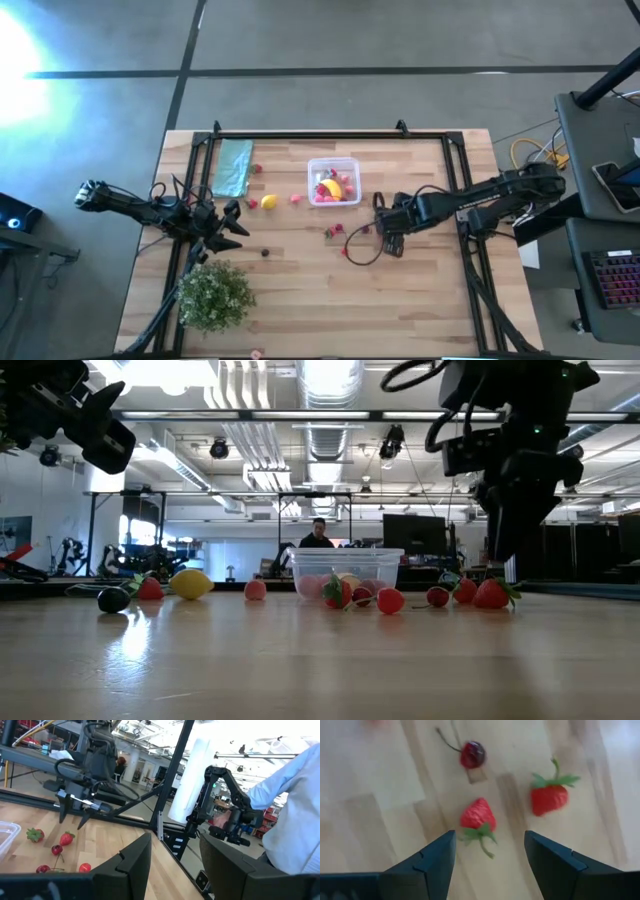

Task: Pick and placing Produce into tupperware
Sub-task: Put the red strawberry into the transparent bin

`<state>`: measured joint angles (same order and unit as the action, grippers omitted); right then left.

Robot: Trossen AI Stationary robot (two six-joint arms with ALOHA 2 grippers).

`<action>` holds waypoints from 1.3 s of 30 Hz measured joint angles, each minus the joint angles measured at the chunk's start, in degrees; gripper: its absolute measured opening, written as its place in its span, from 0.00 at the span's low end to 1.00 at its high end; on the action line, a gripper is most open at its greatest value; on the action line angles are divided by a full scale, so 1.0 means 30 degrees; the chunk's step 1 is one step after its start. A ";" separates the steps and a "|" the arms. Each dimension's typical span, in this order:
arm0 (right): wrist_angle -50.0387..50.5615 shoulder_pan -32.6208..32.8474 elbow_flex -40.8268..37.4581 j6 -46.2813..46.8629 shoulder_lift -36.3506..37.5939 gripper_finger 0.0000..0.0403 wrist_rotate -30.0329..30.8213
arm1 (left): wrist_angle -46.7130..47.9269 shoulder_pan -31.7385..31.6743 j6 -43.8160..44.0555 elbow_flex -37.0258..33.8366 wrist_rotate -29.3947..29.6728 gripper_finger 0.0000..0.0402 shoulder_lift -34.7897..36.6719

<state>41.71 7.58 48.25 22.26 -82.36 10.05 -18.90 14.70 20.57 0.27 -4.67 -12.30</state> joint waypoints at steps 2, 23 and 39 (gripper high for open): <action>-0.0384 0.0027 -0.0026 -0.0033 -0.0238 0.57 -0.0441 | -0.0030 0.0000 -0.0002 0.0000 0.0000 0.39 0.0023; -0.1787 0.0349 0.1348 -0.0090 -0.4238 0.56 0.0061 | -0.0009 -0.0003 -0.0003 0.0000 0.0013 0.39 0.0016; -0.1900 0.0436 0.1935 -0.2298 -0.4135 0.56 0.0528 | -0.0014 -0.0003 0.0002 0.0000 0.0015 0.39 -0.0006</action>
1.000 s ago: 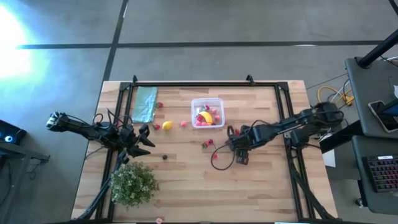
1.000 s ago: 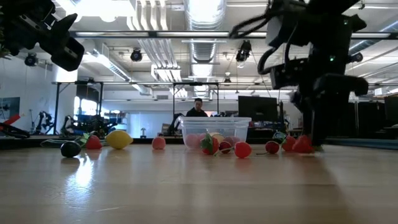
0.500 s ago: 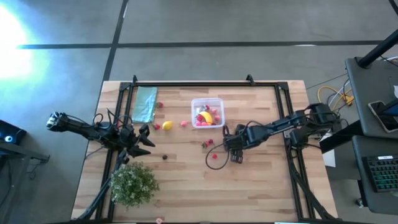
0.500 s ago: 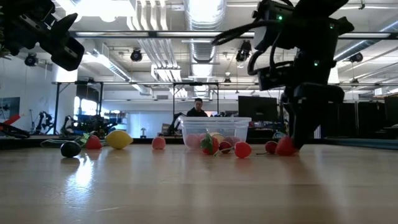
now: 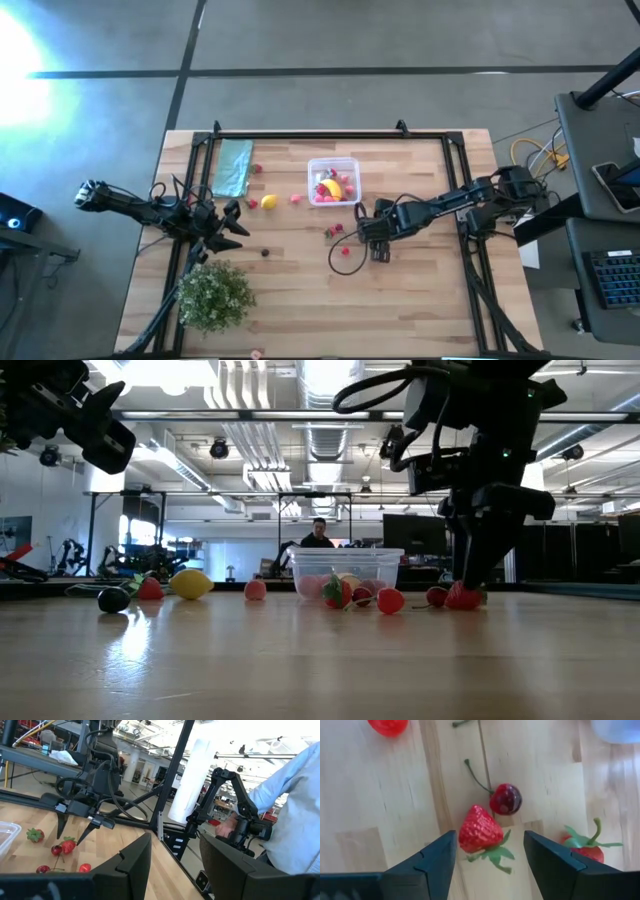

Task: Pick and placing Produce into tupperware
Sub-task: Put the red strawberry into the transparent bin

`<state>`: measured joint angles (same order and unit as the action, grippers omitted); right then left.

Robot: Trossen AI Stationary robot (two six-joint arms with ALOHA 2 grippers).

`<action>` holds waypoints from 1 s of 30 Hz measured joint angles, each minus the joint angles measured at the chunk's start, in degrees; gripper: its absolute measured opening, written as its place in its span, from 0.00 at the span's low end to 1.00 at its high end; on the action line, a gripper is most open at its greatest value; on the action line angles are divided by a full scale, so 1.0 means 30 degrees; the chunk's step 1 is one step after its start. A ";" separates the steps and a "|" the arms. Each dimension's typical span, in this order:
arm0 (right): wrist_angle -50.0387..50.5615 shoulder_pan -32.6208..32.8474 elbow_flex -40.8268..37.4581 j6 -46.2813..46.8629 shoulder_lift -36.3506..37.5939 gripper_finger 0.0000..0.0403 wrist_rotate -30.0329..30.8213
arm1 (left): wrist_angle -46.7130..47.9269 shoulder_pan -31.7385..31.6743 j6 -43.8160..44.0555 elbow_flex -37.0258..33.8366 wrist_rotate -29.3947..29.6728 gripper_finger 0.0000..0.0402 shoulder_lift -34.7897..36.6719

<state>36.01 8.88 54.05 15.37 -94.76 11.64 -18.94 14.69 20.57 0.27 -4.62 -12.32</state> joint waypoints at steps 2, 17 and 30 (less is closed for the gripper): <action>-0.0365 0.0000 -0.0052 -0.0187 0.0000 0.56 0.0000 | 0.0000 0.0003 0.0002 0.0000 -0.0003 0.39 -0.0007; -0.1571 0.0000 -0.0395 -0.0955 -0.1084 0.55 -0.0347 | 0.0004 0.0003 0.0002 0.0000 -0.0071 0.39 -0.0007; -0.0781 0.0000 -0.0405 -0.0632 -0.1027 0.37 -0.0341 | 0.0007 -0.0001 0.0002 0.0000 -0.0051 0.39 0.0000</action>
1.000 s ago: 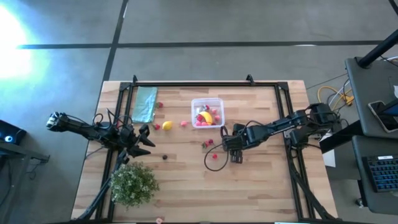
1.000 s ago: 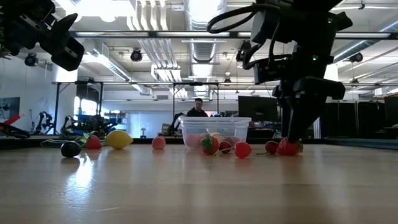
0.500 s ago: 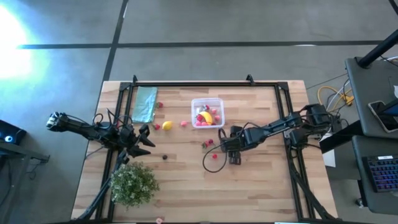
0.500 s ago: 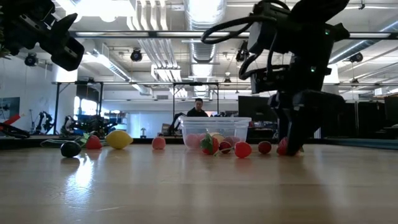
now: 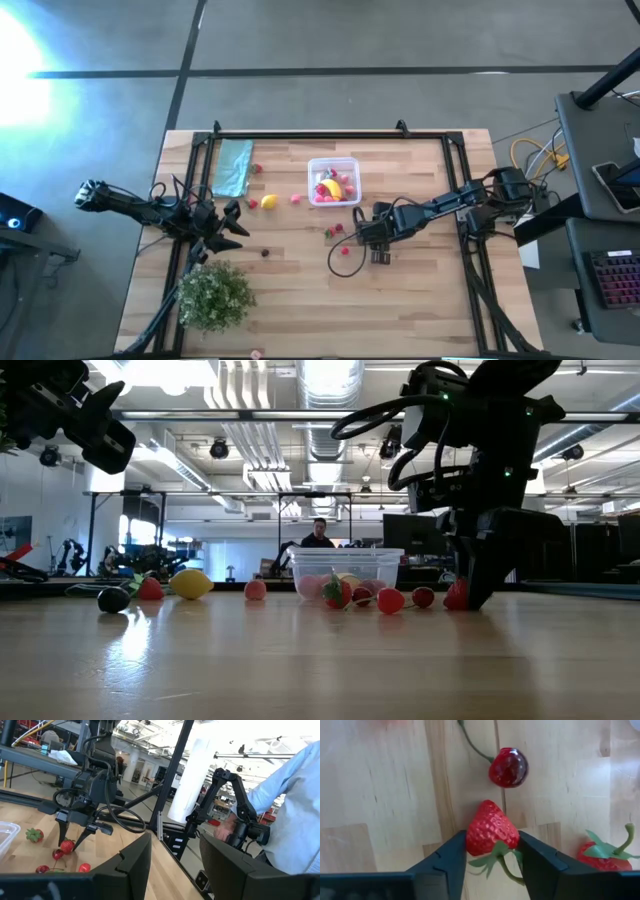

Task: Pick and placing Produce into tupperware
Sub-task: Put the red strawberry into the transparent bin

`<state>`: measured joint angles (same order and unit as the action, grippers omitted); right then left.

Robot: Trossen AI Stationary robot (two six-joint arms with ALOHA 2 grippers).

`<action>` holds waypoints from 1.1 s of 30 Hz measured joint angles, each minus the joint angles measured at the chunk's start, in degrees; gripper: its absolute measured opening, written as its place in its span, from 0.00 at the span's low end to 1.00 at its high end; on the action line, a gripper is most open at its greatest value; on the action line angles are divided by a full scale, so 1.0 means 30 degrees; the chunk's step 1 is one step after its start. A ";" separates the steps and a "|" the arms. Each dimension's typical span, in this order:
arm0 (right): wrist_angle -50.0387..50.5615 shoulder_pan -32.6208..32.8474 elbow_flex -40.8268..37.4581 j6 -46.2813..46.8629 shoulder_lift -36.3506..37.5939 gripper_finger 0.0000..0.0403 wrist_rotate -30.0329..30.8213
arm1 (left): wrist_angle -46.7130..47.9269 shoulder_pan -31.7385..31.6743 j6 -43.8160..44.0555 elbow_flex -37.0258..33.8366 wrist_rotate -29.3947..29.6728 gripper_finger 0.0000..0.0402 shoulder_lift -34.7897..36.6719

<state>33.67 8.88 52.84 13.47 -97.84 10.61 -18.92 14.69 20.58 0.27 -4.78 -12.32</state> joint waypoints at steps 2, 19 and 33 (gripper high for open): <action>0.0012 0.0000 0.0069 0.0091 0.0000 0.34 -0.0001 | -0.0005 0.0004 -0.0005 0.0000 0.0007 0.39 -0.0007; -0.0096 -0.4214 0.5006 0.1372 0.2598 0.35 0.2941 | 0.0000 0.0002 -0.0002 0.0000 0.0051 0.39 -0.0007; 0.4678 -0.8976 1.1363 -0.0546 -0.3330 0.60 -0.2083 | 0.0003 -0.0001 -0.0002 0.0000 -0.0017 0.39 -0.0007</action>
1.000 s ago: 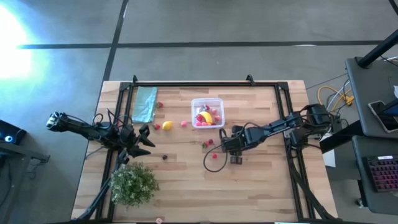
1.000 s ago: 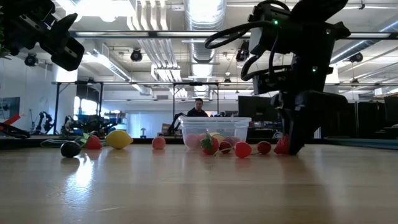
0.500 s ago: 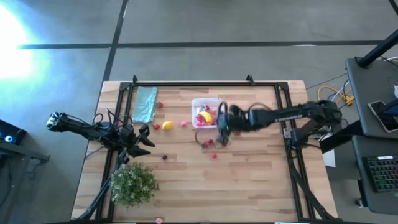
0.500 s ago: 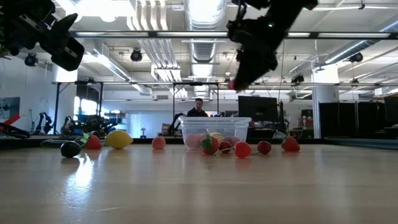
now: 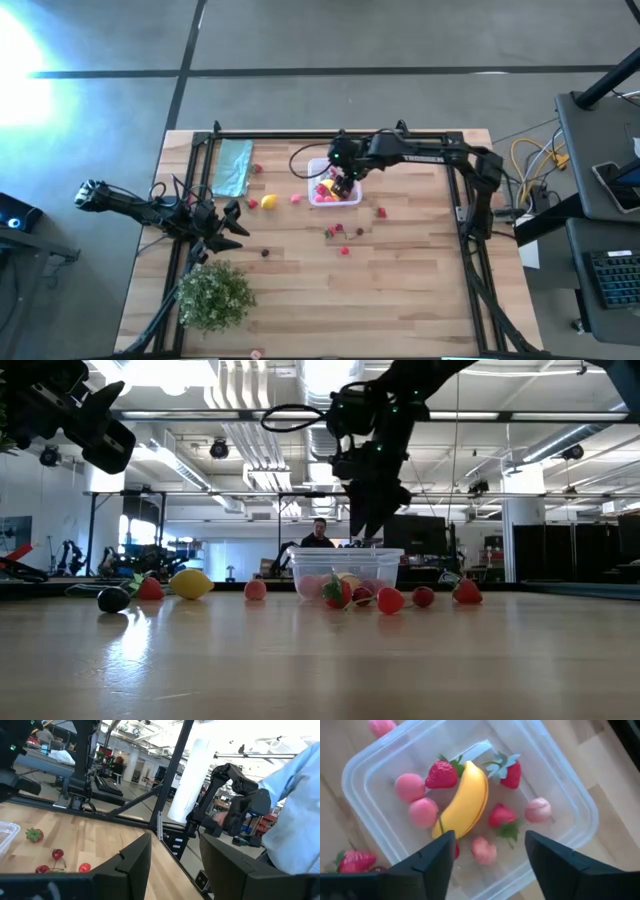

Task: Pick and placing Produce into tupperware
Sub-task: Put the red strawberry into the transparent bin

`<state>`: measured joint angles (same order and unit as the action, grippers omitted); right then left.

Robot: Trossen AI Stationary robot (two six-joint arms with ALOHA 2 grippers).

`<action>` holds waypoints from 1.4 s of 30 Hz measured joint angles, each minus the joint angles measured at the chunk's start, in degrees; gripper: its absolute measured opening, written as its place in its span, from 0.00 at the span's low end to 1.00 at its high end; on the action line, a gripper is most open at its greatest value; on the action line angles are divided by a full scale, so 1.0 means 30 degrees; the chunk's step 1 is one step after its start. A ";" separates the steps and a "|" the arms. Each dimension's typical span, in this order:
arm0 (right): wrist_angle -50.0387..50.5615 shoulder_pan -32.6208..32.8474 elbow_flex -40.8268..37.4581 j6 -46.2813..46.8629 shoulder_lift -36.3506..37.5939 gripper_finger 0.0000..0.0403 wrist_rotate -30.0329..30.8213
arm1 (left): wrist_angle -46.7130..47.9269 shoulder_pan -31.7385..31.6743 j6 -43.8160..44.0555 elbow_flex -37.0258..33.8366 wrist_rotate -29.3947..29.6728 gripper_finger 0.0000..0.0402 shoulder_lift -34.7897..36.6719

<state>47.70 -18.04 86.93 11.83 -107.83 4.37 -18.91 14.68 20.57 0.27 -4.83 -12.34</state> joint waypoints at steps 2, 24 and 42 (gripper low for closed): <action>0.0686 0.0099 0.0338 -0.0338 0.0018 0.65 -0.0019 | -0.0003 -0.0002 0.0002 0.0000 -0.0005 0.39 0.0000; -0.3811 0.2819 -1.4281 -0.1984 1.0601 0.65 0.0078 | -0.0009 0.0005 -0.0004 0.0000 0.0082 0.39 0.0007; -0.5817 0.2892 -1.5378 -0.1303 0.8425 0.63 -0.0095 | -0.0018 0.0005 -0.0002 0.0000 0.0060 0.39 0.0000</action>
<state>30.25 -9.37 40.80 7.92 -82.56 4.08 -18.96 14.70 20.57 0.27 -4.64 -12.34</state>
